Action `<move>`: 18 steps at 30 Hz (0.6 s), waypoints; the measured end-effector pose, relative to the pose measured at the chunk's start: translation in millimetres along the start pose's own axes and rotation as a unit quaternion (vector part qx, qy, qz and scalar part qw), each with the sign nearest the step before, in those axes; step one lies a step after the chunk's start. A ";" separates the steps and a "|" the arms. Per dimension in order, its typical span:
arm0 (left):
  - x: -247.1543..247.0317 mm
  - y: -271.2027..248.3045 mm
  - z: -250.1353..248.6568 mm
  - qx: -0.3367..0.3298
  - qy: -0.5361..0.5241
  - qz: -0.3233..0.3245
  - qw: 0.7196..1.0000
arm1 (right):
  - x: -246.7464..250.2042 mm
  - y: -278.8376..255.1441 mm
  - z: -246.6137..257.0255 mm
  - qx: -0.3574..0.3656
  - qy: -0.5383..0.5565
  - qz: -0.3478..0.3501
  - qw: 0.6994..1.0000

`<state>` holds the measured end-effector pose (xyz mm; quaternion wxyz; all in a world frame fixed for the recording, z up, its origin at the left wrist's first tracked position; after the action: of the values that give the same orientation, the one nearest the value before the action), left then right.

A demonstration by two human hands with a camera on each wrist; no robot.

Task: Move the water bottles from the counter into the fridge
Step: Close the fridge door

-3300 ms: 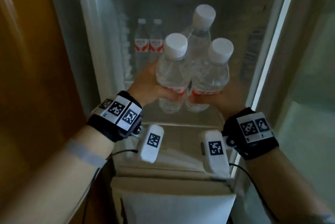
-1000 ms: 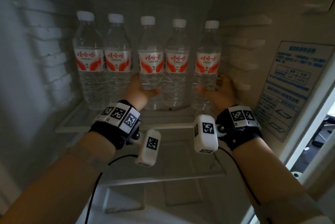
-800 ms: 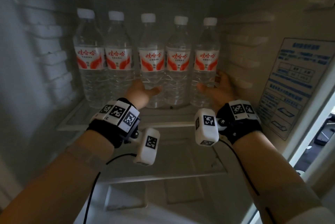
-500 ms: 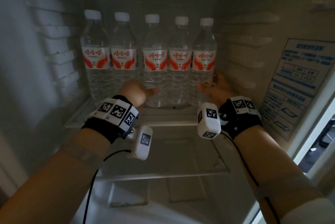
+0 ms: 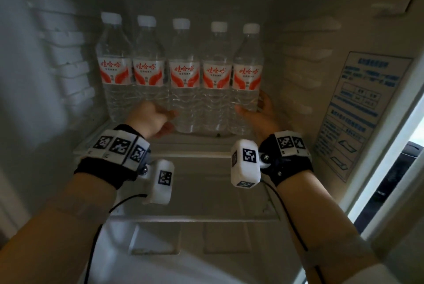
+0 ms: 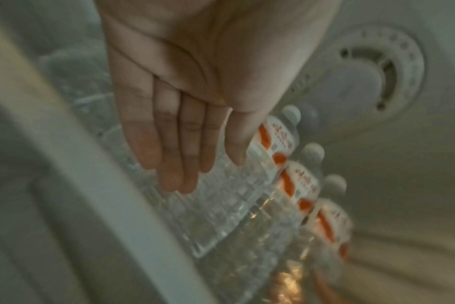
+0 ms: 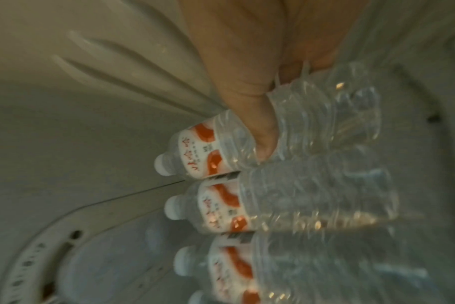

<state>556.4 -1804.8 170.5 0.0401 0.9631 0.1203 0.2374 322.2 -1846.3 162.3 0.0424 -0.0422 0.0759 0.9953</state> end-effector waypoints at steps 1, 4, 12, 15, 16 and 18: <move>1.3 -9.6 3.2 -0.003 -0.055 0.006 0.998 | -1.7 -1.3 -3.7 -0.001 0.020 -0.009 1.000; 5.6 -44.8 9.2 -0.032 -0.181 0.006 0.983 | -4.7 -11.6 -12.8 0.022 0.048 -0.053 0.997; 19.6 -163.3 7.5 -0.104 -0.285 -0.067 0.950 | -2.4 -140.4 5.8 0.172 -0.017 -0.056 0.983; 12.5 -218.3 12.9 -0.118 -0.314 -0.059 0.940 | 13.6 -206.9 4.1 0.190 -0.053 -0.025 0.980; 6.5 -237.0 15.1 -0.120 -0.322 -0.052 0.938 | 22.1 -228.6 2.4 0.194 -0.063 -0.029 0.979; -10.8 -275.9 17.0 -0.119 -0.335 -0.030 0.934 | 43.6 -272.9 -1.1 0.204 -0.072 -0.044 0.975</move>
<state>496.5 -1540.8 113.5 0.1999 0.9708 0.0999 -0.0873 303.8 -1574.3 116.9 0.0988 0.0355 0.2719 0.9566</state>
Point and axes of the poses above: each hand's wrist, its own y-axis towards the middle knuckle, its own x-axis out of the back of the hand, z = x × y, the point moved 3 cm from there along y, towards the middle knuckle, and after that the axes turned 2 degrees about -x, right-handed, at the moved point
